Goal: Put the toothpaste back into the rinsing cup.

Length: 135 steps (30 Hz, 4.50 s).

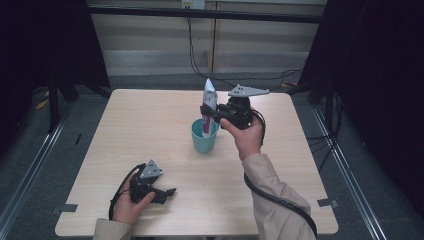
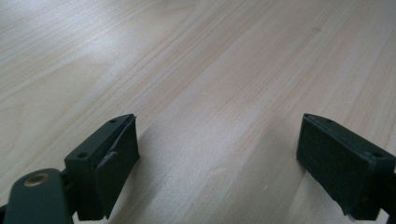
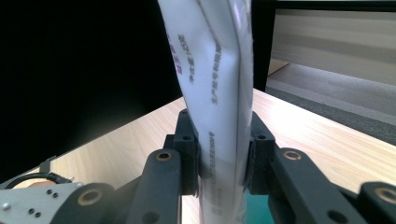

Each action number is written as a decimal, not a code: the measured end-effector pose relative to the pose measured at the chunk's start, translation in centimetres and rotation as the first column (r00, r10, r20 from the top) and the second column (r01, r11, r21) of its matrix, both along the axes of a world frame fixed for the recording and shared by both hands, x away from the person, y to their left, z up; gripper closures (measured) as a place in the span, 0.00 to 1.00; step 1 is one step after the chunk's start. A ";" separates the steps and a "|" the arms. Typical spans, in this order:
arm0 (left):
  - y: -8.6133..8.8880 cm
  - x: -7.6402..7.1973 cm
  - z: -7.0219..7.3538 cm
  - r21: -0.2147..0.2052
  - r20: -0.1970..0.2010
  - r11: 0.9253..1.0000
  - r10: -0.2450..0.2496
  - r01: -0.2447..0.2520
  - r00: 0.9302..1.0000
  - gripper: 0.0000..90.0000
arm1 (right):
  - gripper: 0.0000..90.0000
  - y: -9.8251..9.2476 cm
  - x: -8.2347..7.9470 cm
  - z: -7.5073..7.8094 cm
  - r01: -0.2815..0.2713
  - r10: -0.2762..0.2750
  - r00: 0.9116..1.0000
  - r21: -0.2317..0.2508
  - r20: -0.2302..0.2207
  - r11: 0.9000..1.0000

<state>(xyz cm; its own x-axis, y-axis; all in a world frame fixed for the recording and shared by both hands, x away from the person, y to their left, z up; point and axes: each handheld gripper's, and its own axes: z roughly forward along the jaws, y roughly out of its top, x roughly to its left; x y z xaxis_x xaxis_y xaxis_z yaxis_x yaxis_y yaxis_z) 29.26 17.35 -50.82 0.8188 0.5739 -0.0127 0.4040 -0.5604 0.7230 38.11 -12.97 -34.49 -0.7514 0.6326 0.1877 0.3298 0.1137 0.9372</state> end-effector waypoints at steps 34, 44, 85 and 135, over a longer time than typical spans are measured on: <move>0.0 0.0 0.0 -0.008 -0.009 1.000 -0.003 0.003 1.000 0.14 | 0.79 0.6 3.1 -3.0 0.087 -0.087 0.996 0.004 -0.003 0.996; 0.0 0.0 0.0 -0.008 -0.008 1.000 0.000 0.000 1.000 0.14 | 0.79 1.1 3.2 -5.9 0.081 -0.081 0.996 -0.010 -0.039 0.997; 0.1 -0.1 0.0 -0.005 -0.010 1.000 -0.017 0.017 1.000 0.14 | 0.71 1.0 2.6 -8.9 0.073 -0.078 0.995 -0.070 -0.067 0.995; 0.1 -0.2 0.0 -0.006 -0.012 1.000 -0.017 0.017 1.000 0.14 | 0.34 0.6 1.1 -8.8 0.032 -0.049 0.992 -0.144 -0.119 0.989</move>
<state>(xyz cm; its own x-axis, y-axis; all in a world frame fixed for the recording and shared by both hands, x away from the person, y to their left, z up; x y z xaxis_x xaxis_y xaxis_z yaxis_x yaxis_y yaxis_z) 29.10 17.46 -50.85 0.8282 0.5598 -0.0255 0.4029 -0.5633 0.7214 39.21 -12.36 -43.34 -0.7016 0.6886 0.1831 0.4479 0.2263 0.8650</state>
